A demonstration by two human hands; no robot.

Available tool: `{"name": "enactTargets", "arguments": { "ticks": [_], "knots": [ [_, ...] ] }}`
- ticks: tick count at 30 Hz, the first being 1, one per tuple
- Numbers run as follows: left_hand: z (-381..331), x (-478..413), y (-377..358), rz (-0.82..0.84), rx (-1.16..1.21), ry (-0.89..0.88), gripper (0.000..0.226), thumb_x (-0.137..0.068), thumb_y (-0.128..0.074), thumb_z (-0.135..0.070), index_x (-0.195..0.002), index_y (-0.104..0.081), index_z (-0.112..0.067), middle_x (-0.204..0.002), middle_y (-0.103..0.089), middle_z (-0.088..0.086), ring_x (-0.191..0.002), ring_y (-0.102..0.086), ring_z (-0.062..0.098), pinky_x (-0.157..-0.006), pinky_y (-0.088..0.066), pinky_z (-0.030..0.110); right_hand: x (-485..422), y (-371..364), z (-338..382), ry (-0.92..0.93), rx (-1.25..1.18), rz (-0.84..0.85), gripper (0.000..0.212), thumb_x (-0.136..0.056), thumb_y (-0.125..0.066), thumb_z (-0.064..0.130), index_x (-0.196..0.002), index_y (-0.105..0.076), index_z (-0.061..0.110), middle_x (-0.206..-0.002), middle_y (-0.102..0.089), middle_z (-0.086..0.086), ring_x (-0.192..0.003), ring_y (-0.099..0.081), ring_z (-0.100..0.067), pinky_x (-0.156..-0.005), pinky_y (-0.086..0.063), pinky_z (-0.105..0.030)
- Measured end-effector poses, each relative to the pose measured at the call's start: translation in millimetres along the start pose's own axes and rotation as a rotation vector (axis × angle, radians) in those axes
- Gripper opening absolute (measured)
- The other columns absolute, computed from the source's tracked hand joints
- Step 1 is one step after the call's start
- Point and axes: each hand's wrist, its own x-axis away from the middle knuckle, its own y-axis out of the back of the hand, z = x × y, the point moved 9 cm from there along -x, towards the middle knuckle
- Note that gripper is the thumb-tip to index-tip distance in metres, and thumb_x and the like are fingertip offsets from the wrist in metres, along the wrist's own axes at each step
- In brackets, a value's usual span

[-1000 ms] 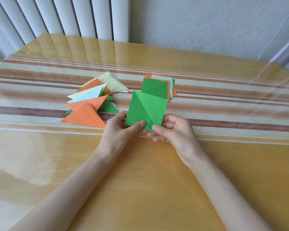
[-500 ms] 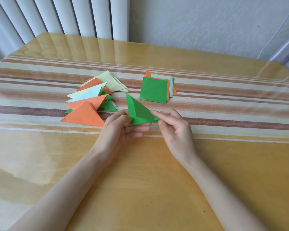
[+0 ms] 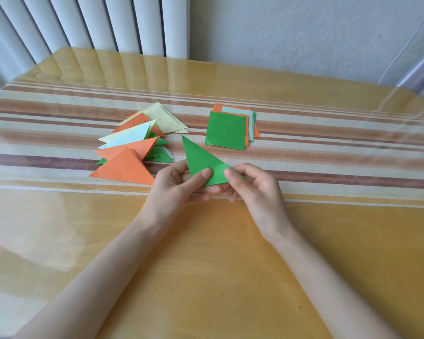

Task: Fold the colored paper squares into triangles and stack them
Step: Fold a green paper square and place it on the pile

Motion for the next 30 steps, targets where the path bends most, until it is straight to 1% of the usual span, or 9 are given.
{"name": "enactTargets", "arguments": {
  "ticks": [4, 6, 9, 12, 15, 19, 22, 28, 30],
  "knots": [
    [-3.4, 0.7, 10.0, -0.135, -0.064, -0.064, 0.027, -0.081, -0.062, -0.029, -0.098, -0.06, -0.008, -0.085, -0.074, -0.001, -0.078, -0.07, 0.01, -0.063, -0.054, 0.019, -1.3, 4.8, -2.0, 0.002, 0.008, -0.014, 0.018, -0.092, -0.058, 0.008, -0.079, -0.069, 0.012, -0.062, -0.068, -0.003, -0.056, -0.058, -0.01, -0.053, -0.046, -0.021],
    [-15.9, 1.9, 22.9, -0.248, -0.218, -0.203, 0.044, -0.077, -0.075, -0.037, -0.109, -0.054, -0.016, -0.103, -0.068, -0.006, -0.097, -0.063, 0.007, -0.08, -0.049, 0.017, -1.1, 5.5, -0.9, 0.035, 0.127, 0.019, 0.019, -0.092, -0.059, 0.007, -0.08, -0.07, 0.015, -0.06, -0.067, -0.001, -0.055, -0.057, -0.008, -0.054, -0.046, -0.02],
    [-41.9, 9.3, 14.1, -0.257, -0.927, -0.598, 0.053, -0.08, -0.065, -0.051, -0.123, -0.056, -0.023, -0.129, -0.051, -0.004, -0.125, -0.043, 0.015, -0.107, -0.032, 0.035, 1.5, -0.5, 4.9, 0.129, 0.431, 0.13, 0.015, -0.092, -0.061, 0.009, -0.094, -0.074, 0.015, -0.062, -0.064, 0.004, -0.058, -0.056, -0.003, -0.061, -0.045, -0.017],
    [-37.2, 13.8, -11.2, -0.092, -1.258, -0.708, 0.04, -0.09, -0.049, -0.052, -0.104, -0.071, -0.022, -0.108, -0.066, -0.005, -0.107, -0.054, 0.018, -0.104, -0.032, 0.058, 3.2, -3.2, 7.4, 0.122, 0.449, 0.188, 0.016, -0.095, -0.058, 0.012, -0.092, -0.072, 0.02, -0.062, -0.06, 0.006, -0.061, -0.056, -0.009, -0.061, -0.045, -0.025],
    [-32.0, 13.7, -11.5, 0.007, -1.171, -0.606, 0.034, -0.088, -0.051, -0.05, -0.086, -0.07, -0.023, -0.078, -0.066, -0.014, -0.074, -0.057, 0.012, -0.084, -0.049, 0.047, 3.3, -4.9, 11.0, 0.116, 0.43, 0.222, 0.02, -0.096, -0.056, 0.015, -0.085, -0.068, 0.026, -0.061, -0.057, 0.005, -0.063, -0.056, -0.018, -0.065, -0.045, -0.035],
    [-22.2, 11.1, 10.1, 0.1, -0.856, -0.251, 0.026, -0.082, -0.068, -0.052, -0.079, -0.074, -0.026, -0.072, -0.071, -0.009, -0.068, -0.063, 0.013, -0.067, -0.051, 0.034, 3.5, -6.7, 8.3, 0.084, 0.406, 0.289, 0.018, -0.095, -0.057, 0.017, -0.082, -0.07, 0.02, -0.059, -0.059, 0.002, -0.063, -0.056, -0.026, -0.066, -0.045, -0.04],
    [-25.8, 20.6, 33.0, 0.083, -0.693, -0.13, 0.021, -0.073, -0.068, -0.039, -0.074, -0.075, -0.02, -0.066, -0.07, -0.003, -0.06, -0.062, 0.006, -0.062, -0.049, 0.022, 3.3, -12.7, 2.6, 0.016, 0.306, 0.302, 0.018, -0.094, -0.058, 0.012, -0.084, -0.072, 0.006, -0.057, -0.06, 0.001, -0.055, -0.053, -0.014, -0.055, -0.041, -0.023],
    [-49.3, 40.2, 79.1, -0.043, -0.597, -0.143, 0.017, -0.075, -0.065, -0.03, -0.076, -0.074, -0.016, -0.062, -0.069, -0.009, -0.044, -0.056, 0.007, -0.046, -0.039, 0.013, -5.0, -50.9, 7.9, -0.031, 0.22, 0.333, 0.015, -0.093, -0.06, 0.013, -0.089, -0.073, 0.02, -0.048, -0.057, 0.001, -0.048, -0.049, -0.007, -0.052, -0.041, -0.015],
    [-59.3, 45.0, 96.5, -0.105, -0.501, -0.186, 0.014, -0.075, -0.065, -0.026, -0.082, -0.074, -0.02, -0.071, -0.073, -0.009, -0.056, -0.067, 0.011, -0.049, -0.046, 0.016, -12.4, -59.5, 14.2, 0.001, 0.17, 0.267, 0.014, -0.091, -0.062, 0.013, -0.094, -0.073, 0.021, -0.051, -0.061, 0.001, -0.048, -0.052, -0.007, -0.051, -0.041, -0.015]
  ]
}}
